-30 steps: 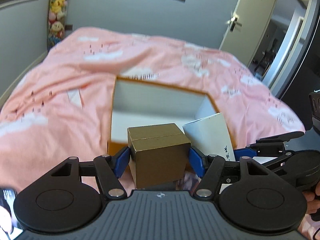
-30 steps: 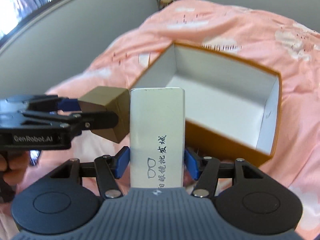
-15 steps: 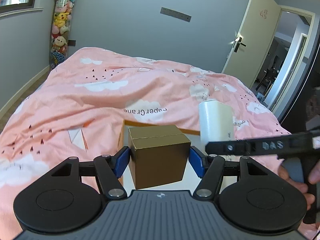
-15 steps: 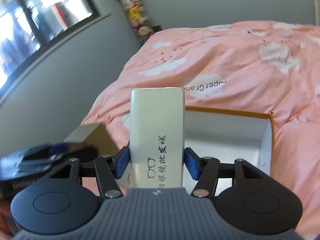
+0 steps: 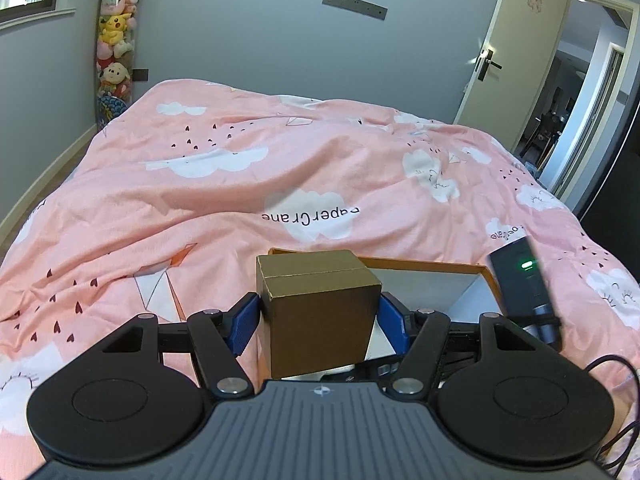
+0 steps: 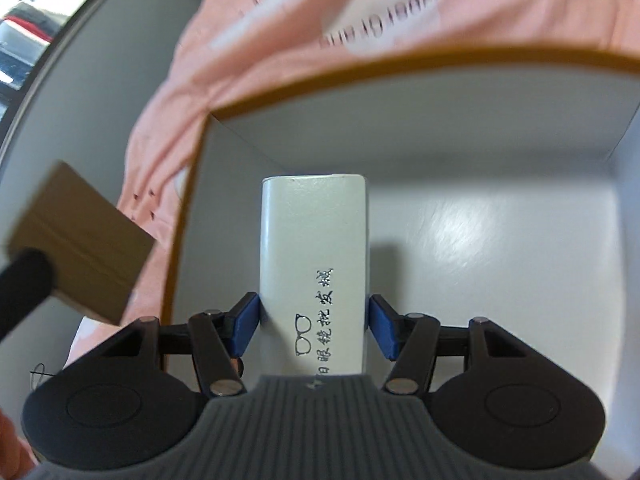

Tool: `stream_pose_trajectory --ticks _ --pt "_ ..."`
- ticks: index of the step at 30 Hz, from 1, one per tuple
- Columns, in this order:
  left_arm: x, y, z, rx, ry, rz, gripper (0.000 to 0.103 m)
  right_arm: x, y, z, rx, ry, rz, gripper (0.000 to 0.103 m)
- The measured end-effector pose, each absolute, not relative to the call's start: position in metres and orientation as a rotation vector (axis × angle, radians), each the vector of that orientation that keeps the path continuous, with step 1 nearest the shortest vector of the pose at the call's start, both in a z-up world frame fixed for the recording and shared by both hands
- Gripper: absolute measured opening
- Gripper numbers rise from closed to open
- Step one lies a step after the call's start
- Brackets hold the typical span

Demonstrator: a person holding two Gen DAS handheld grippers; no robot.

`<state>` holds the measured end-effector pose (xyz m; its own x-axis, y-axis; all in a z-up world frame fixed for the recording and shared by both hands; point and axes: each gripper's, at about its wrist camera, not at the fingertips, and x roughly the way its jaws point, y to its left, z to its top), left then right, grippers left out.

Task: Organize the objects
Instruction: 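Lower the white box into the orange box and open the right tool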

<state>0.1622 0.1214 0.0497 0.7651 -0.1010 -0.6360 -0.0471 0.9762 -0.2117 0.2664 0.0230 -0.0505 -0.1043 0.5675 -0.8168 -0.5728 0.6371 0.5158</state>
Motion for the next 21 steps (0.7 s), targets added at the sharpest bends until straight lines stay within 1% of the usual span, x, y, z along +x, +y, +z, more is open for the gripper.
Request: stream_pose_trajectory --ticks 4,14,21 --pt "0.17 0.125 0.045 -0.228 0.707 -0.031 0.074 0.263 0.042 -0.071 -0.013 1.443 0.946 0.061" --pt "0.188 0.124 0.035 -0.22 0.731 -0.054 0.074 0.268 0.068 -0.096 -0.008 1.574 0.905 0.062" --pt "0.199 0.12 0.031 -0.204 0.753 -0.073 0.074 0.266 0.072 -0.099 -0.026 1.592 0.936 0.064"
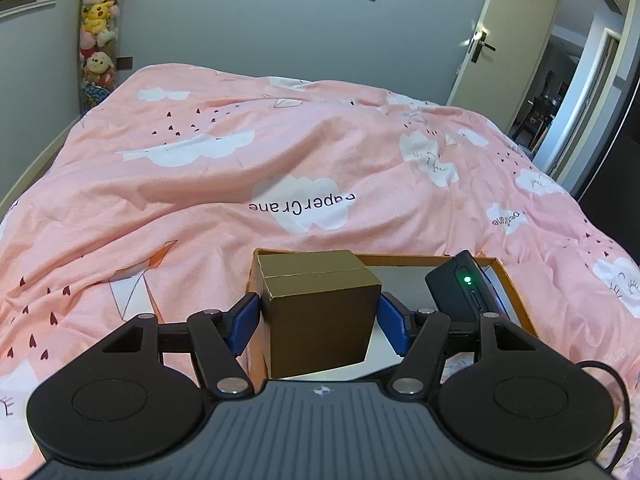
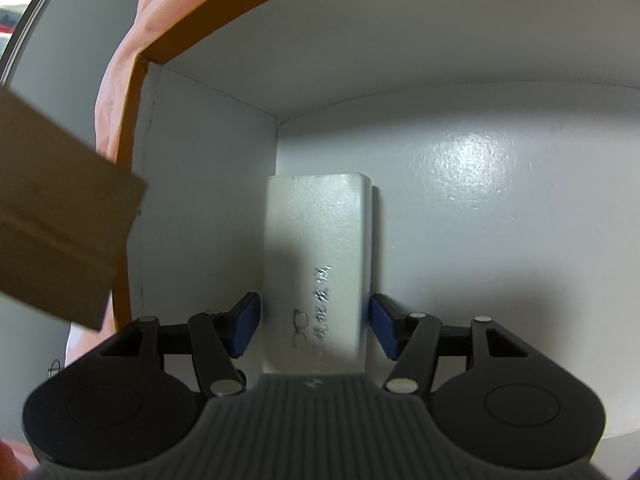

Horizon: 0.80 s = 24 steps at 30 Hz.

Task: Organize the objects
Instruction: 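Lower the white box into the orange box and open the right tool, then lower the gold cube into the orange box beside the white box and open the left tool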

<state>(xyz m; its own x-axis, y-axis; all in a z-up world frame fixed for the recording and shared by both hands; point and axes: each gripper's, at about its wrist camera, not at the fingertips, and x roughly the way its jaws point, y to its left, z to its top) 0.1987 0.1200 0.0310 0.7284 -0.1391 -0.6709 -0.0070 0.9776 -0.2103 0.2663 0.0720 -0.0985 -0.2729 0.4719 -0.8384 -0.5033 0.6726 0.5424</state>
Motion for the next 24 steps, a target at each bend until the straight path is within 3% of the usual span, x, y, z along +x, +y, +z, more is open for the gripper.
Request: stream_pose_trajectory --ticks 3,5,7,14,16,21,24 --pt "0.203 0.118 0.03 -0.192 0.758 -0.079 0.074 0.264 0.07 -0.1 -0.033 1.609 0.975 0.064" --pt "0.206 0.116 0.03 -0.181 0.762 -0.083 0.074 0.26 0.07 -0.098 -0.061 1.589 0.998 0.057" --pt "0.21 0.114 0.029 -0.172 0.769 -0.091 0.074 0.256 0.07 -0.097 -0.093 1.569 1.005 0.043" --pt "0.227 0.108 0.02 -0.169 0.821 -0.121 0.074 0.247 0.078 -0.097 -0.162 1.523 1.086 0.038" --pt "0.232 0.107 0.016 -0.179 0.839 -0.127 0.074 0.249 0.074 -0.094 -0.153 1.521 1.092 0.028" --pt "0.247 0.097 0.002 -0.157 0.868 -0.115 0.074 0.255 0.057 -0.075 -0.179 1.412 1.127 0.028" --pt "0.255 0.092 -0.009 -0.148 0.894 -0.082 0.074 0.258 0.051 -0.068 -0.184 1.363 1.155 0.022"
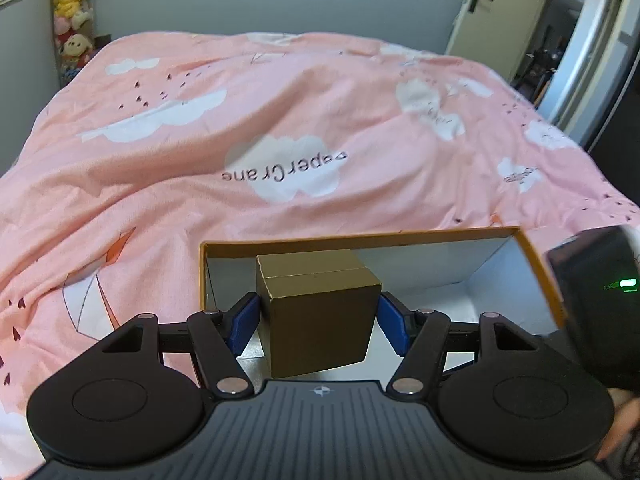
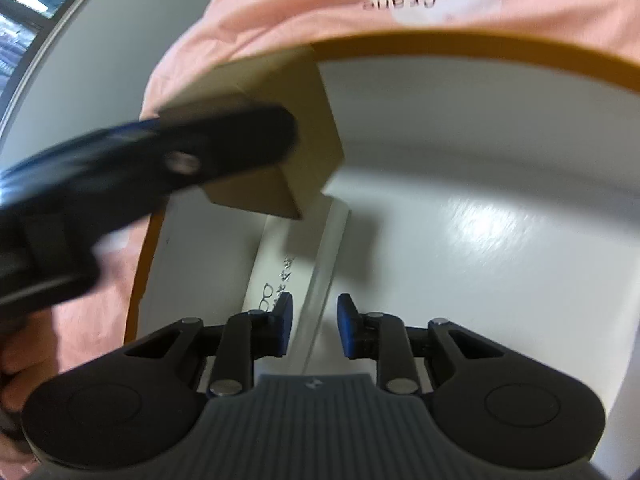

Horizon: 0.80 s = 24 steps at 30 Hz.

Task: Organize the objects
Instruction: 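Lower the gold cube into the orange box beside the white box and open the left tool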

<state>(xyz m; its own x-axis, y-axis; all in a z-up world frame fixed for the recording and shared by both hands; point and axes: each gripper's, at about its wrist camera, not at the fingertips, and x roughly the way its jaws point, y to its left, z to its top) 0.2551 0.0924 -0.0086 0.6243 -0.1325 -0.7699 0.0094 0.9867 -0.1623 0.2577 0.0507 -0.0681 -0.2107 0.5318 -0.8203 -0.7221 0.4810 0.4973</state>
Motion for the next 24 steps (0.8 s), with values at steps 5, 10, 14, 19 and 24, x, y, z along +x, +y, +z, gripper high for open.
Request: stream_pose_trajectory --ticks 5,10,14,19,24 --pt "0.265 0.083 -0.017 -0.085 0.906 -0.017 0.074 0.263 0.044 -0.063 -0.134 1.311 1.21 0.017" --pt "0.271 0.079 -0.024 -0.068 0.93 0.009 0.074 0.269 0.066 -0.053 -0.104 1.25 1.248 0.012" --pt "0.276 0.084 -0.029 -0.092 0.946 0.034 0.074 0.292 0.076 -0.066 -0.102 1.198 1.27 0.01" --pt "0.279 0.086 -0.03 -0.098 0.963 0.028 0.074 0.289 0.058 -0.066 -0.11 1.217 1.258 0.009" --pt "0.28 0.089 -0.029 -0.109 0.978 0.019 0.075 0.291 0.062 -0.072 -0.1 1.239 1.238 0.009"
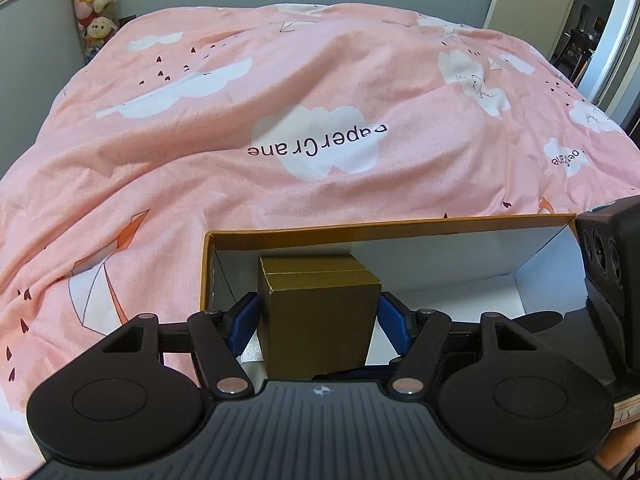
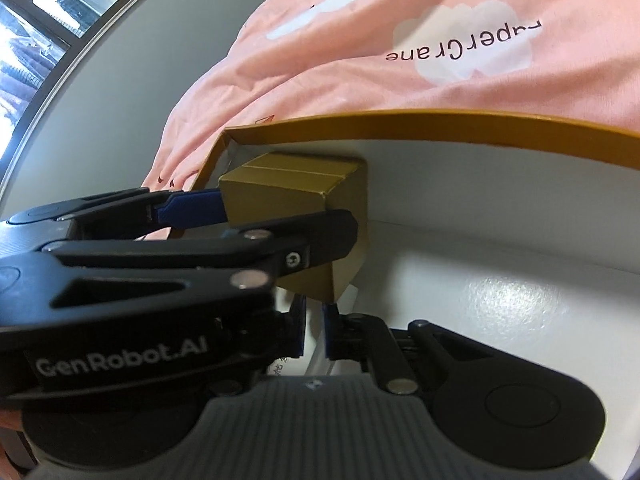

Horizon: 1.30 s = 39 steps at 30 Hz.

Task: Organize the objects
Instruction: 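Lower the gold cube into the orange box beside the white box and open the left tool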

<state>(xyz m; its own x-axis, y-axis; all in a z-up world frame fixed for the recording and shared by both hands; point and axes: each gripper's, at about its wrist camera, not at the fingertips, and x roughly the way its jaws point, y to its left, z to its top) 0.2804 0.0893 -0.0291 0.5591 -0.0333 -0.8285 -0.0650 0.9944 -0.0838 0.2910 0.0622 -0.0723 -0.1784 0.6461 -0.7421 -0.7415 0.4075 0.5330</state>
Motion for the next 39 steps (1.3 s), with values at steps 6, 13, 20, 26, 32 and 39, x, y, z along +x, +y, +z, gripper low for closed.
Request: stream_pose_trajectory --ticks 6,13,20,26,32,39 --pt "0.28 0.094 -0.024 -0.138 1.002 0.012 0.076 0.294 0.07 -0.077 -0.13 1.225 1.194 0.009" --pt "0.275 0.105 -0.012 -0.145 0.998 0.019 0.061 0.295 0.082 -0.077 -0.135 1.208 1.194 0.009" --pt "0.252 0.111 0.002 -0.167 0.934 0.004 0.06 0.297 0.073 -0.073 -0.122 1.22 1.191 0.014" --pt "0.228 0.12 0.015 -0.217 0.841 0.041 0.058 0.298 0.055 -0.06 -0.13 1.172 1.172 0.034" --pt "0.211 0.13 0.011 -0.278 0.866 0.098 0.044 0.304 0.064 -0.061 -0.111 1.144 1.16 0.025" --pt "0.179 0.134 0.005 -0.341 0.86 0.149 0.041 0.302 0.076 -0.064 -0.113 1.139 1.19 0.022"
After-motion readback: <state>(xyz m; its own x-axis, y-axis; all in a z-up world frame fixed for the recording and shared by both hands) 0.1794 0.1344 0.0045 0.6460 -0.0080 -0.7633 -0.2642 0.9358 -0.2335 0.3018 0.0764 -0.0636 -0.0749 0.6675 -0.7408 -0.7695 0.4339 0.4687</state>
